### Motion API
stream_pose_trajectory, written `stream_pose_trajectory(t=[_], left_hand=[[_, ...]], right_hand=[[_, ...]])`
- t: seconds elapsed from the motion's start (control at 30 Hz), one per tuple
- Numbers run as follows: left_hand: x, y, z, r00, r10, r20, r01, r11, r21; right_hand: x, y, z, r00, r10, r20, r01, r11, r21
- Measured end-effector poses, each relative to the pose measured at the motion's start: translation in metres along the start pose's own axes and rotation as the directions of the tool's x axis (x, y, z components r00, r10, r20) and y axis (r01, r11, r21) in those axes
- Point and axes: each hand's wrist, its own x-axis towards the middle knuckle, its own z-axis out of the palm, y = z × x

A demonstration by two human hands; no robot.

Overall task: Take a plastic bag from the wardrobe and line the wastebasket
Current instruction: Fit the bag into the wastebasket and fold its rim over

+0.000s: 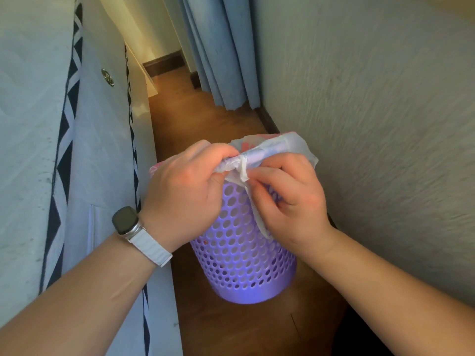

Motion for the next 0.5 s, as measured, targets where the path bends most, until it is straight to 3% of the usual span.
stream_pose_trajectory(t=[0.3,0.5], left_hand=[[-0.0026,0.009,-0.0005,0.999,-0.047,-0.02,0.046,0.998,-0.046],[-0.0021,0.0021,0.0021,0.999,-0.015,-0.032,0.016,0.999,0.036]], right_hand=[[-0.0015,-0.0019,0.0002,0.992,-0.041,0.12,0.051,0.996,-0.074],[0.0077,0.0009,-0.0083,0.997,-0.023,0.078,0.015,0.995,0.102]])
